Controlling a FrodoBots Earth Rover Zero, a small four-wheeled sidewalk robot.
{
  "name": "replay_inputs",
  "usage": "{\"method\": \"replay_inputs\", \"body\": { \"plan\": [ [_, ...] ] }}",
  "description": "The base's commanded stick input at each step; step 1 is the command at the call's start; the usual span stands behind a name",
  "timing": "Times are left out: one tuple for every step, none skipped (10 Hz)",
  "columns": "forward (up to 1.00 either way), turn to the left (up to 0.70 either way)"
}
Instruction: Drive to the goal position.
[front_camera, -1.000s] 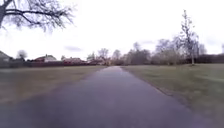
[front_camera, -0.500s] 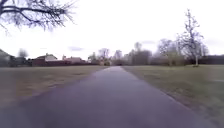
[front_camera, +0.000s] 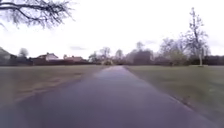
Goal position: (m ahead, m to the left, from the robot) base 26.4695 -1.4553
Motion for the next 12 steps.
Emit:
{"method": "replay_inputs", "body": {
  "plan": [
    [1.0, 0.0],
    [1.0, 0.0],
    [1.0, 0.0],
    [1.0, 0.0],
    [1.0, 0.0],
    [1.0, -0.22],
    [1.0, -0.4],
    [1.0, -0.4],
    [1.0, -0.37],
    [1.0, 0.0],
    [1.0, 0.0],
    [1.0, 0.0]
  ]
}}
